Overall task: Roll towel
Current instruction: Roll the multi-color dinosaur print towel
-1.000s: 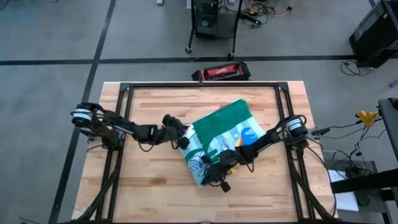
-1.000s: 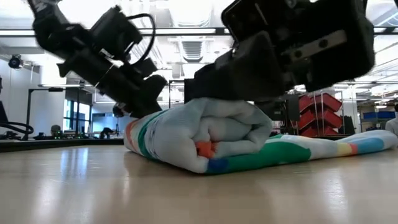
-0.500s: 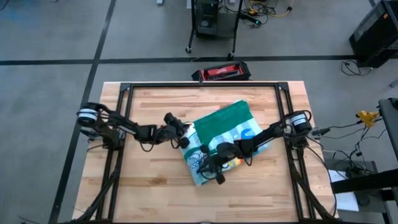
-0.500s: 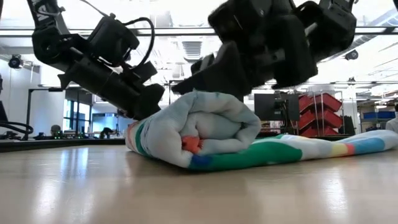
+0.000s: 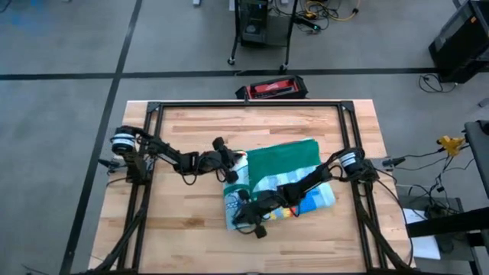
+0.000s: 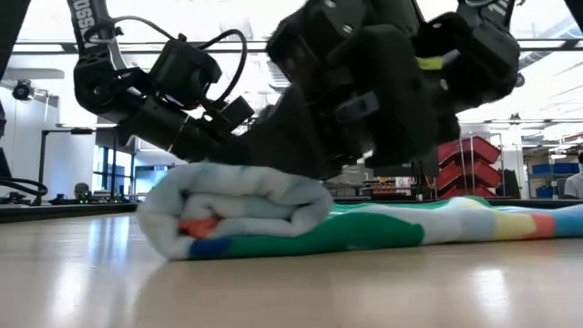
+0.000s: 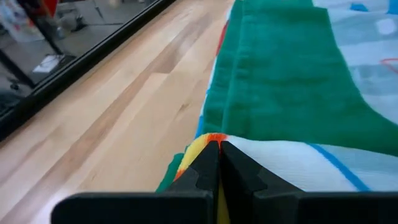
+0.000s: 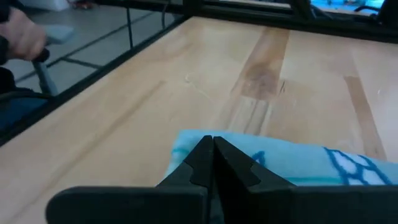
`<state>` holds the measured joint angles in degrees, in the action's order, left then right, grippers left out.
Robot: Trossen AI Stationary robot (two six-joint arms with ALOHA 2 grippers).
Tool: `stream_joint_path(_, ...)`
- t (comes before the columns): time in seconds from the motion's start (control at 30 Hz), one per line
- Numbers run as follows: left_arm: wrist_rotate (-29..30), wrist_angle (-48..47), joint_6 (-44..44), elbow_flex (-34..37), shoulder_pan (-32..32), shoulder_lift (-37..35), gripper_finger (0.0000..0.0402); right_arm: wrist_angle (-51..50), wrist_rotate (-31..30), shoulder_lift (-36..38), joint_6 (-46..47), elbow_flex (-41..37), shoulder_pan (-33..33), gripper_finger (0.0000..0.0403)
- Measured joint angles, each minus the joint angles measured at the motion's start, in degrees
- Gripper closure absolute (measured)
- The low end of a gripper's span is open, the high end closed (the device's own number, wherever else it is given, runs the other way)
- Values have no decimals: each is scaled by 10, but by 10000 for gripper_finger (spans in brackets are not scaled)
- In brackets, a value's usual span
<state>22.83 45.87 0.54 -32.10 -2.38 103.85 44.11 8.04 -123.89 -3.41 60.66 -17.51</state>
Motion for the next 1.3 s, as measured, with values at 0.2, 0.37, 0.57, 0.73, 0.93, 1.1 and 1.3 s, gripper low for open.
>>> stream_joint_path(0.2,-22,-11,7,2,0,-25,401,-60,-33,71,-61,-24,-2,403)
stream_joint_path(0.37,-42,-20,20,9,2,-70,402,-60,-78,121,-110,-66,35,403)
stream_joint_path(0.57,-70,-27,20,13,7,-137,402,-44,-58,113,-125,-73,114,403)
stream_joint_path(0.73,-71,-98,6,25,21,-200,402,-27,-15,82,-107,-74,145,403)
stream_joint_path(0.93,-64,-139,-59,88,73,-285,402,-14,-18,72,-105,-74,139,403)
stream_joint_path(1.1,-22,-174,-134,154,139,-315,402,4,-11,107,-136,-70,145,403)
stream_joint_path(1.3,4,-176,-190,193,178,-297,402,3,-18,96,-108,-69,185,403)
